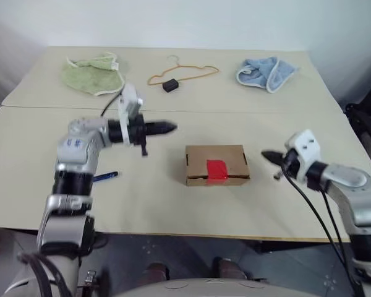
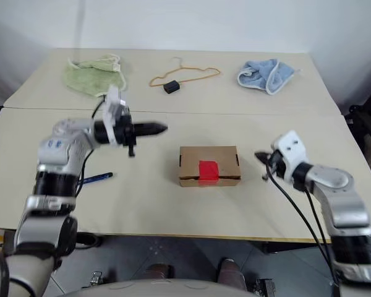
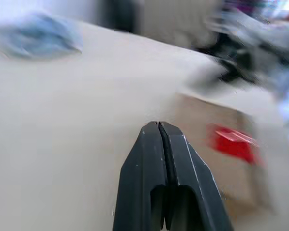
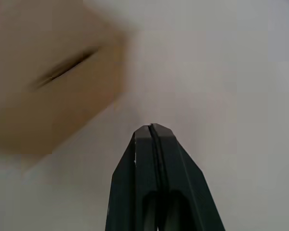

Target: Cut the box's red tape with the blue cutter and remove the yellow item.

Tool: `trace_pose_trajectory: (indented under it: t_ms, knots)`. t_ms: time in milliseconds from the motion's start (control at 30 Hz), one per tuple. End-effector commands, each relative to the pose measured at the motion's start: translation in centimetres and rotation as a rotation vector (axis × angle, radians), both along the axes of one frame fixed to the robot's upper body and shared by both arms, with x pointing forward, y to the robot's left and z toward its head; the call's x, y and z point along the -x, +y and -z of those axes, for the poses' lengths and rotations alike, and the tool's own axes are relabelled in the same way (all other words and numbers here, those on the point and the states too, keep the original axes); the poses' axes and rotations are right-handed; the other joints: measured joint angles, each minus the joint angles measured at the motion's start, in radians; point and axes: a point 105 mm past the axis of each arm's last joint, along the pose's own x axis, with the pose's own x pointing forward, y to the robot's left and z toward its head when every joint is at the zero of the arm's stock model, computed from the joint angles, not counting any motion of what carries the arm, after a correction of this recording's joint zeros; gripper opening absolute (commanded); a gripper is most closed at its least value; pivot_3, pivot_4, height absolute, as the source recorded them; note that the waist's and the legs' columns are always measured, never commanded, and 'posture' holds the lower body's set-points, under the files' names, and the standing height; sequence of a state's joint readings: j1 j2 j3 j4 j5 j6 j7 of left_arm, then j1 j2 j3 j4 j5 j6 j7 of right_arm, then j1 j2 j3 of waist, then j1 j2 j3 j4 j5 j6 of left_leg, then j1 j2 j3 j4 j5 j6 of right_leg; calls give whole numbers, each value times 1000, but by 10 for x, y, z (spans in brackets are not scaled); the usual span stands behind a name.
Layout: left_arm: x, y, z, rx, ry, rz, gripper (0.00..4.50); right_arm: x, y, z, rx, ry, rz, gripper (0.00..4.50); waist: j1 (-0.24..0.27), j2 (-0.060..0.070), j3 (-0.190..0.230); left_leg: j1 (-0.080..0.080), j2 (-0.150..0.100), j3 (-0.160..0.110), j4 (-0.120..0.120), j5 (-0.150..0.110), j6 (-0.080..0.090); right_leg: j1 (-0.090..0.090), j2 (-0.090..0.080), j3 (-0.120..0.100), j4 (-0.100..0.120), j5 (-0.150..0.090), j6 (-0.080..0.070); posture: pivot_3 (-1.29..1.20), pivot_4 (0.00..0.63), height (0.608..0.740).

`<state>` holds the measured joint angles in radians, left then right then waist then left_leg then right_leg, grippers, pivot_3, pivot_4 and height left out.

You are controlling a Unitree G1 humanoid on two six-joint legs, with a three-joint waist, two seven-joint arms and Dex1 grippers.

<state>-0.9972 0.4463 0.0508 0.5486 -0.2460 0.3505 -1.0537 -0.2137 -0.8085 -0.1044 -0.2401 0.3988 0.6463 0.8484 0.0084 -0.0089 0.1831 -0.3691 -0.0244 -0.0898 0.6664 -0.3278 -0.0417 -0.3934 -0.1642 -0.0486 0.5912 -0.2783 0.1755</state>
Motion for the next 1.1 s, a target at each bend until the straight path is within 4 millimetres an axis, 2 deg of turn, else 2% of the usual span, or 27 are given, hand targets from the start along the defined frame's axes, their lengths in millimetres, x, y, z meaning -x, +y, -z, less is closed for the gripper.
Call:
trace_pose_trajectory:
  t_ms: [33, 100, 167, 267, 333, 400, 567, 733, 867, 967, 1033, 1100]
  knots:
    - [-16, -16, 31, -133, -34, -34, 20, 31, 28, -1, -28, 134, -142, 0, -3, 0, 0, 0, 0, 1, 0, 0, 0, 0, 0, 0, 0, 0, 0, 0, 150, 740]
    - [-20, -25, 45, -243, -82, -22, 20, 41, 38, 3, -37, 179, -174, 0, -6, 0, 0, 0, 0, 1, 0, 0, 0, 0, 0, 0, 0, 0, 0, 0, 150, 740]
    - [-17, -36, 58, -276, -51, 36, 20, 33, 49, 4, -55, 152, -144, 0, -9, -2, 1, -1, 0, 1, 0, 0, 0, -1, 0, 0, 0, 0, 0, 0, 150, 740]
    - [-2, -49, 69, -277, 58, 185, 20, 20, 58, 3, -61, 106, -102, 0, -9, -3, 2, -2, 0, 1, 1, 0, 0, -2, 0, 0, 0, 1, 0, 0, 150, 740]
    - [4, -50, 71, -301, 60, 237, 20, 12, 59, 2, -57, 78, -79, 0, -8, -3, 2, -3, 0, 1, 1, 0, 0, -3, 0, 0, 0, 1, 0, 0, 150, 740]
    - [19, -51, 64, -270, 93, 342, 20, -5, 58, -4, -39, 15, -52, 0, -9, -3, 2, -3, 0, 1, 1, 0, 0, -3, 0, 0, 0, 1, 0, 0, 150, 740]
    - [45, -46, 56, -248, 152, 477, 20, -27, 57, -14, -8, -51, -70, 0, -11, -3, 2, -3, 0, 1, 0, 0, 0, -3, 0, 0, 1, 1, 0, 0, 150, 740]
    - [64, -46, 62, -263, 180, 496, 20, -46, 62, -19, 47, -74, -155, 0, -16, -3, 2, -2, 0, 1, 0, 0, 0, -3, 0, 1, 1, 1, 0, 0, 150, 740]
    - [72, -46, 76, -307, 186, 463, 20, -60, 69, -21, 77, -87, -222, 0, -15, -3, 2, -2, 0, 1, 1, 0, 0, -3, 0, 1, 1, 1, 0, 0, 150, 740]
    - [76, -44, 79, -306, 192, 442, 20, -68, 76, -21, 83, -93, -256, 0, -16, -3, 2, -2, 0, 1, 1, 0, 0, -3, 0, 1, 1, 1, 0, 0, 150, 740]
    - [76, -41, 71, -265, 176, 420, 20, -72, 77, -19, 95, -92, -267, 0, -14, -3, 2, -2, 0, 1, 1, 0, 0, -3, 0, 1, 1, 1, 0, 0, 150, 740]
    - [71, -35, 51, -159, 151, 372, 20, -74, 76, -18, 111, -99, -271, 0, -12, -3, 2, -2, 0, 0, 1, 0, 0, -3, 0, 1, 1, 1, 0, 0, 150, 740]
